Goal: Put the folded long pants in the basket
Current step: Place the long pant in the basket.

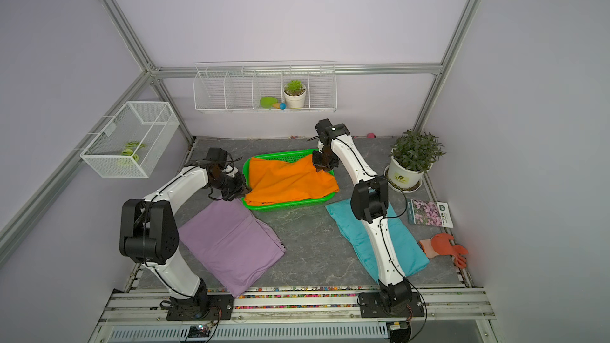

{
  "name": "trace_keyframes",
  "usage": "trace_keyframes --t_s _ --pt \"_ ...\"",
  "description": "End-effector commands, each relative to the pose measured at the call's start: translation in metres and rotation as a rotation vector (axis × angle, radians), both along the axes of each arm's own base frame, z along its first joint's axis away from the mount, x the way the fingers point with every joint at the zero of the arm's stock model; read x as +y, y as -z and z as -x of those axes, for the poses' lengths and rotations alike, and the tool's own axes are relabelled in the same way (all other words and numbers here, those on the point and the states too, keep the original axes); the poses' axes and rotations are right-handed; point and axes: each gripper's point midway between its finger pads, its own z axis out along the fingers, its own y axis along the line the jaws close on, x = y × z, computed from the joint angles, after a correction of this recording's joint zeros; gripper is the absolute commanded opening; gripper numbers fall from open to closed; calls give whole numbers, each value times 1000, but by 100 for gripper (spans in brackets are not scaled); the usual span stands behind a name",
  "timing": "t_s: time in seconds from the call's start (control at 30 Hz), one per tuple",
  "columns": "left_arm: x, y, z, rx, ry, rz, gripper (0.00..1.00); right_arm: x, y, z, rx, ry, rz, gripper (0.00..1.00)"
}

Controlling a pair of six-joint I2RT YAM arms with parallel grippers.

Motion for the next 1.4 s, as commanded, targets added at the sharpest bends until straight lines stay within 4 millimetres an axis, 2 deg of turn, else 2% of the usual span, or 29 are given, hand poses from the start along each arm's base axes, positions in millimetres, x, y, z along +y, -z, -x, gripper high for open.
trace_keyframes --t_s 0.0,0.07,0.13,0.23,0.33,0.47,0.53,0.6,0.7,0.77,0.83,0.97,1.03,1.13,1.23,1.3,1.37 --pt "12 4 -6 -34 -15 -65 3 -6 1 -32 -118 27 17 0" --pt "12 5 -5 -34 -10 -66 11 -5 1 -32 -117 27 13 2" --pt "14 3 -5 -47 -4 -74 19 -2 -7 -32 -130 24 -10 17" --pt "18 -15 -11 -88 -7 -100 42 -1 -32 -32 -179 21 -28 41" --pt "20 -46 -17 -154 -11 -105 52 -13 -61 -31 -247 29 15 54" --pt "30 -95 -13 -276 -48 -141 63 -30 -93 -15 -297 60 56 57" --pt "39 -114 -6 -329 -73 -171 64 -25 -108 -1 -321 51 36 57" --pt "53 -126 8 -354 -122 -224 67 -14 -117 24 -322 27 1 57" --pt "81 -124 33 -354 -209 -322 69 -1 -120 69 -313 47 -75 57" --pt "93 -118 48 -343 -243 -334 69 8 -120 101 -327 50 -121 57" --pt "99 -105 64 -310 -255 -324 69 17 -115 132 -319 62 -161 58" --pt "105 -76 85 -224 -261 -329 64 51 -88 207 -221 14 -279 57" --pt "104 -67 91 -192 -257 -326 61 64 -61 247 -157 11 -298 57" --pt "101 -67 96 -189 -246 -307 60 81 -23 294 -82 68 -344 60" --pt "105 -70 98 -214 -259 -323 57 100 7 321 -32 125 -397 62" --pt "108 -71 99 -234 -266 -339 52 117 17 331 -16 124 -421 66" --pt "110 -70 100 -249 -269 -350 52 131 25 340 1 126 -413 67"
